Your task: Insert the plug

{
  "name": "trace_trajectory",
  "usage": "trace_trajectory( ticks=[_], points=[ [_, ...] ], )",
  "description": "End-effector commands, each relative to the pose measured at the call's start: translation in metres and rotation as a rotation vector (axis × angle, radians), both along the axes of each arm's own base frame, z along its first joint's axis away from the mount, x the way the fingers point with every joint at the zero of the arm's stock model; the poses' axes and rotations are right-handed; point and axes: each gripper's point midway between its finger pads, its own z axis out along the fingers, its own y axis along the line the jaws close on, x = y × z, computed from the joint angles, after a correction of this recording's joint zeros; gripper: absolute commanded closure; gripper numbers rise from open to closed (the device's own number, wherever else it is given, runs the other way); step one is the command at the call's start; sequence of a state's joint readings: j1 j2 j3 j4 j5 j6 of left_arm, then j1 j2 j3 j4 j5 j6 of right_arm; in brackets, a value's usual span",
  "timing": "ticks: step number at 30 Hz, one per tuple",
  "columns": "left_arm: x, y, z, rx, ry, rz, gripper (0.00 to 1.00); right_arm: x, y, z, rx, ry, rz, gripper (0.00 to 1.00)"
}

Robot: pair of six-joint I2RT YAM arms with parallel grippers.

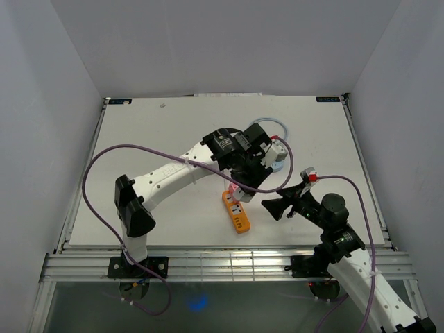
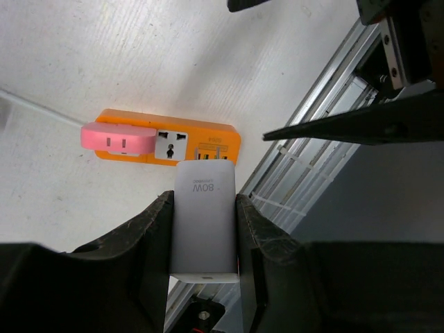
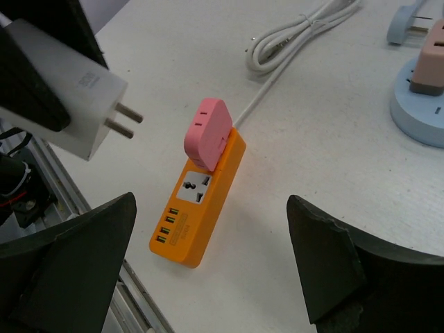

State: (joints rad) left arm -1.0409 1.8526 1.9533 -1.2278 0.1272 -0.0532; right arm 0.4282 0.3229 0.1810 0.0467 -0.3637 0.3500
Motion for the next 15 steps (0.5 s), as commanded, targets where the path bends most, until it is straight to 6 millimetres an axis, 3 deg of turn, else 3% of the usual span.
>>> trace_trajectory(
  ticks=[1,6,9,15],
  points=[
    [0.005,0.0,0.019,-0.097,0.075,0.027,1.0,-0.009,0.013,0.038,0.034,-0.164,0.118,0.06],
    [0.015,0.01,0.015,-0.103,0.11,0.073,1.0,-0.011,0.021,0.052,0.057,-0.24,0.152,0.01],
    [0.021,0.017,0.009,-0.098,0.137,0.103,1.0,-0.012,0.025,0.061,0.028,-0.302,0.178,0.04],
    [0.032,0.011,0.018,-0.157,0.146,0.105,1.0,-0.006,0.047,0.08,-0.04,-0.316,0.243,0.04]
  ],
)
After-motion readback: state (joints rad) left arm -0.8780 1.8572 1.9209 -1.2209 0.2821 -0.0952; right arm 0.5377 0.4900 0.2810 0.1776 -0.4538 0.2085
